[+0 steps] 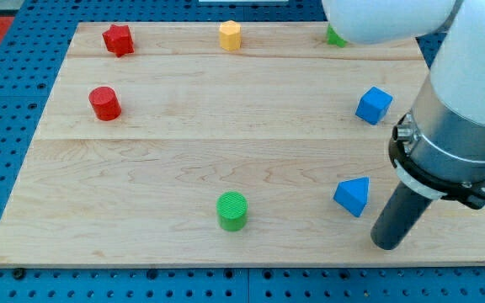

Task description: Slide the blue triangle towards the center

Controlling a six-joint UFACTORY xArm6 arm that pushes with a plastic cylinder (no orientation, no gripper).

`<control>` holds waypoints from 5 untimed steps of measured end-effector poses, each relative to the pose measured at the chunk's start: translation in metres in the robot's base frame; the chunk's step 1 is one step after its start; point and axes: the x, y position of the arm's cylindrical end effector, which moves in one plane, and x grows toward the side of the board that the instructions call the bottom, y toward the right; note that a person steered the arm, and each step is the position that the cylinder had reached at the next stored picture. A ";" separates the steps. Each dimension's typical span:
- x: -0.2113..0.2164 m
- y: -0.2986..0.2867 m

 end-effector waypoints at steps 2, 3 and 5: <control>-0.025 0.009; -0.065 0.007; -0.062 -0.040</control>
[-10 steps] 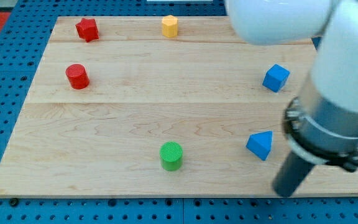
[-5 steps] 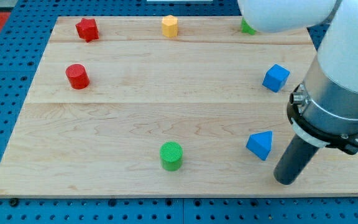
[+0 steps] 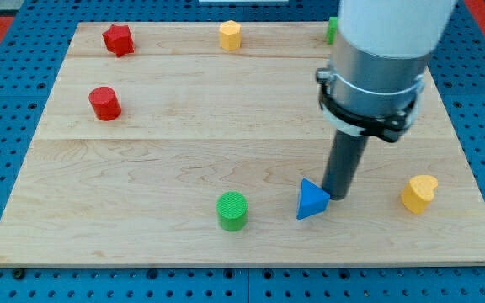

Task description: Slide the blue triangle towards the center

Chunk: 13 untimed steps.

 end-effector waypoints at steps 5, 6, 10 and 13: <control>0.049 -0.035; 0.044 -0.034; 0.017 -0.029; -0.014 -0.020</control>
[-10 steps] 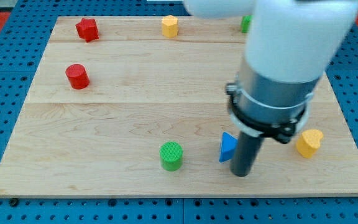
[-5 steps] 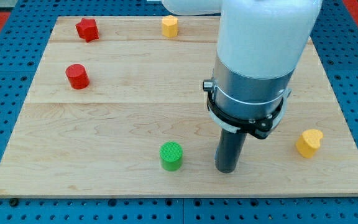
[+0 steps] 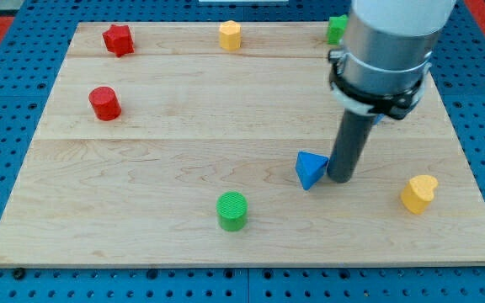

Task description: Slide the blue triangle towards the center

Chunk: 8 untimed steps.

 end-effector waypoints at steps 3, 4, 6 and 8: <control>-0.008 0.037; -0.009 -0.007; -0.015 -0.043; -0.041 -0.060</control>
